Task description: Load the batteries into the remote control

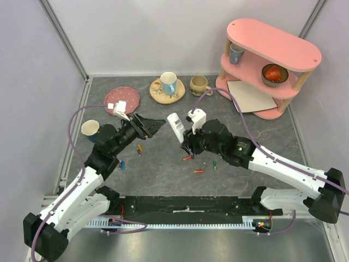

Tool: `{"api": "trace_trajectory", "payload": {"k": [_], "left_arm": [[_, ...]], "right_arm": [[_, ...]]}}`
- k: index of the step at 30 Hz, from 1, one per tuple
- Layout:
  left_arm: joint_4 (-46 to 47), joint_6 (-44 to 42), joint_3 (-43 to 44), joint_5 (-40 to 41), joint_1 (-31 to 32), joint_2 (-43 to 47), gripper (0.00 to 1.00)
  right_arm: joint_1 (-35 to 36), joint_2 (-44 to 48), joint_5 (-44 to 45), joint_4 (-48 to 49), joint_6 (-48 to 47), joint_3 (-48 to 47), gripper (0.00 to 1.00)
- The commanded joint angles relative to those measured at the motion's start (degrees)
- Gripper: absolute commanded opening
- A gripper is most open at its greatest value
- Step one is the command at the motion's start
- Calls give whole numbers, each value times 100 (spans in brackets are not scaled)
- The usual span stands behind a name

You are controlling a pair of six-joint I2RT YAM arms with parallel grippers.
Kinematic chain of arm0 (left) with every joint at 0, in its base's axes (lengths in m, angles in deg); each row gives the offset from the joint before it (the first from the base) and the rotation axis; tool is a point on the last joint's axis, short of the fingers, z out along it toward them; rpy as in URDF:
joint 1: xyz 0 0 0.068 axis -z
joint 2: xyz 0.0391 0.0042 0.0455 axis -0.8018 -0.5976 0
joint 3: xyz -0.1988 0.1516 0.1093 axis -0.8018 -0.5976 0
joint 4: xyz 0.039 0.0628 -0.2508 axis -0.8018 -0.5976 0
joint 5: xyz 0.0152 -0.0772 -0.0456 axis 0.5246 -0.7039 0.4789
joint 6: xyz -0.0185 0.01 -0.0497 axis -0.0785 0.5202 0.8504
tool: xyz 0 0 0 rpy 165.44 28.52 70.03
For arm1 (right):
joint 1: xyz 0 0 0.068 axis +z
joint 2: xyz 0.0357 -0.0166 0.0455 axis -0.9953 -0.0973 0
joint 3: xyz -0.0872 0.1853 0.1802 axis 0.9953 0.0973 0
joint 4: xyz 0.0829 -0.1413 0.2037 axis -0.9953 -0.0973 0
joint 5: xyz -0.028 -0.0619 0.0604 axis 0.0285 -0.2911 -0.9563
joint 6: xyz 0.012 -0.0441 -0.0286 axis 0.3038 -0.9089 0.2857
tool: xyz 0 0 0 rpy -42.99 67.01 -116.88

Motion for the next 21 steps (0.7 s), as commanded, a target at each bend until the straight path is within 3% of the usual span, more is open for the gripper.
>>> {"api": "trace_trajectory", "payload": {"k": [1,8,21], "left_arm": [[-1038,-802,455,935,653,-132,75],[-1057,-821,693,1578,1366,-730,75],[-767,-733,948,1579,1419,-1309,72]], "right_arm": [[138,-181,976,-568,-383,-443,39],[155,-348,809,-533,-234,-575,40],[252,-383,704,-445,-181,-584,40]]}}
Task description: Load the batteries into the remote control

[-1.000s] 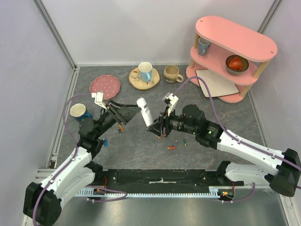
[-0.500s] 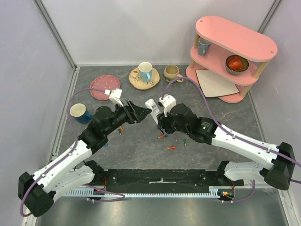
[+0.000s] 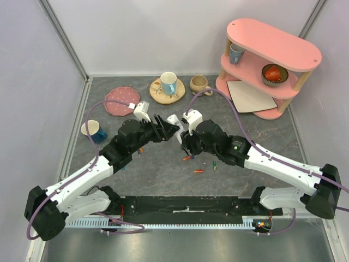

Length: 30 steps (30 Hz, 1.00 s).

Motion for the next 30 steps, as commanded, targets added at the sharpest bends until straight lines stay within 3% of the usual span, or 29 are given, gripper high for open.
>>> {"api": "trace_trajectory", "payload": {"k": [1,14,22,30], "left_arm": [[392,-145,349,51,33,-184,72],[964,40,297,-239,112,-598,57],[1139,49,262,-327,121,-650,54],[1456,163,33,-433,130,-668,43]], "right_arm": [[58,-3,35,150,-4,-271,39],[93,50,0,176,31,-228,40],[93,41,-35,202,31,-201,40],[93,59,-27,211,49,-166,40]]}}
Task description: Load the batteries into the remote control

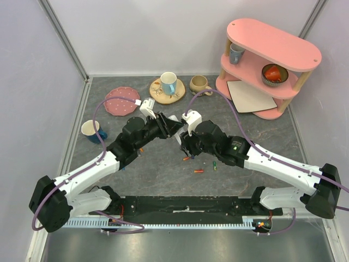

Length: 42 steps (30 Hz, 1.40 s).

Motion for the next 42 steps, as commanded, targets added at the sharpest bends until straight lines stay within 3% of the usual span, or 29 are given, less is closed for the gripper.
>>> {"api": "trace_trajectory", "payload": {"k": [1,7,10,19,25,31,36,42], "left_arm": [[462,141,-113,-138,25,-17,42],[497,167,-158,-173,25,1,42],[497,167,-193,-147,25,18,36],[532,176,-263,-112,25,80,2],[742,264,-447,152,25,168,2],[1251,273,-702,486,25,291,2],[2297,395,-1491,793,25,633,2],[3238,589,-2432,785,16,1204,2]], "right_arm": [[21,78,-5,205,27,-166,40],[21,96,-14,231,36,-166,40],[21,113,-14,231,62,-140,41],[21,201,13,222,71,-113,59],[21,324,-31,82,141,-175,86],[29,632,3,-296,316,-377,94],[-6,1027,487,-192,966,-1,91],[-23,1563,250,1282,2311,1204,84]]}}
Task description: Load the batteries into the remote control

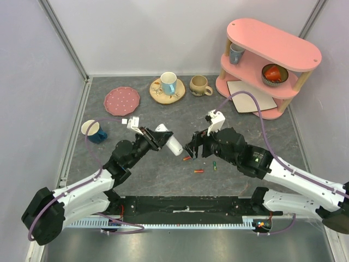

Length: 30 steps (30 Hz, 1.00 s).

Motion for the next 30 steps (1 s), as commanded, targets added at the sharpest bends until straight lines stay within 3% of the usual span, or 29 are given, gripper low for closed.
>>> {"api": "trace_trajectory", "payload": {"k": [1,7,16,30], "left_arm": [[1317,242,-547,206,1,424,2],[1485,49,-891,610,1,627,2],[1345,-224,-961,1339,62,741,2],[1134,-470,-838,1480,194,812,2]], "right_arm": [[-12,381,-73,1182,1195,866,85],[-12,523,-285,2422,1995,1710,84],[-12,111,-654,4618,3163,2607,74],[-12,-725,-733,5165,3252,2326,57]]}}
